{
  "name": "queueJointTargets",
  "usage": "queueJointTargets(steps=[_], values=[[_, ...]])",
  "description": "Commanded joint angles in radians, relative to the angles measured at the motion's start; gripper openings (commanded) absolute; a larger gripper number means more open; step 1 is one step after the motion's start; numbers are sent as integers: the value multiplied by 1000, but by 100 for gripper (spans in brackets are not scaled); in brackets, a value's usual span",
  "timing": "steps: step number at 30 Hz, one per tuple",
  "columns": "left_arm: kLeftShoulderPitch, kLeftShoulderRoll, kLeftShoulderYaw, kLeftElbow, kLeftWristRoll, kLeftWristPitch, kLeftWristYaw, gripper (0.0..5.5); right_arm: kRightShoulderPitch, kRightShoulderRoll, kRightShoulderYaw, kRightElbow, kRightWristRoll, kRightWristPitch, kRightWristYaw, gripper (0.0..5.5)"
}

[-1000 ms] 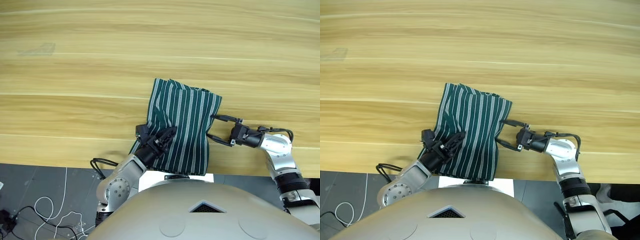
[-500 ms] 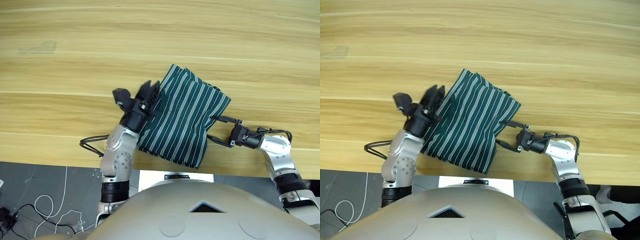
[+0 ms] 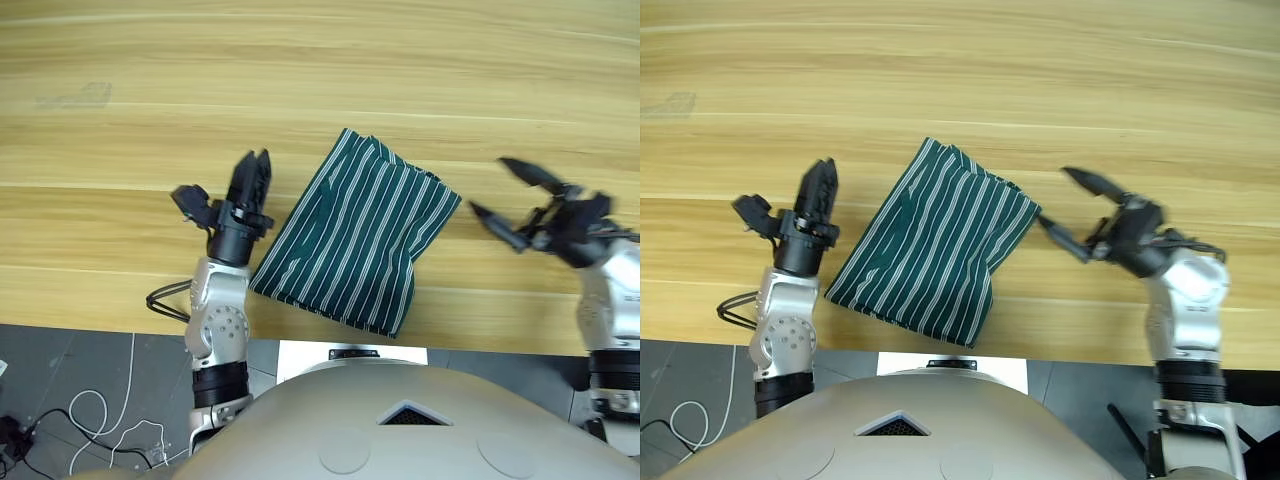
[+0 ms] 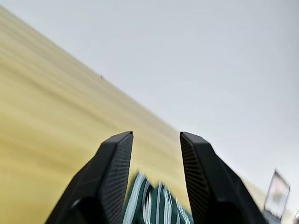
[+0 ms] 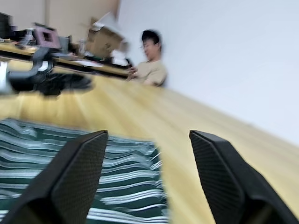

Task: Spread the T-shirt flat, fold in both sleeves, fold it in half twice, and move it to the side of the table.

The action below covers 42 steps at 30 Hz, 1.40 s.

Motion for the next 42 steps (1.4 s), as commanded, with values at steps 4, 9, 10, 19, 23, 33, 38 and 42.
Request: queueJointTargets(steps=[4, 9, 10, 19, 23, 33, 38, 42], values=[[-222, 12, 116, 194, -22, -31, 19, 185, -207, 186, 183, 314, -411, 13, -273, 324], [-300, 8, 126, 335, 10, -35, -1, 185, -284, 208, 225, 542, -534, -33, -382, 324], [-304, 7, 125, 344, 13, -33, -4, 185, -279, 191, 220, 565, -534, -40, -385, 324], [-302, -21, 86, 355, 63, -29, -26, 185, -387, 109, 172, 737, -537, -72, -433, 324], [-285, -57, 46, 378, 86, -19, -53, 185, -470, 162, 225, 784, -574, -108, -437, 324], [-330, -65, 20, 515, 226, -40, 27, 185, -504, 100, 305, 825, -650, -197, -413, 324], [-352, -76, 16, 546, 242, -41, 13, 185, -581, 144, 342, 921, -692, -203, -461, 324], [-362, -80, 9, 547, 243, -48, -15, 185, -673, 146, 414, 1022, -804, -232, -549, 324]])
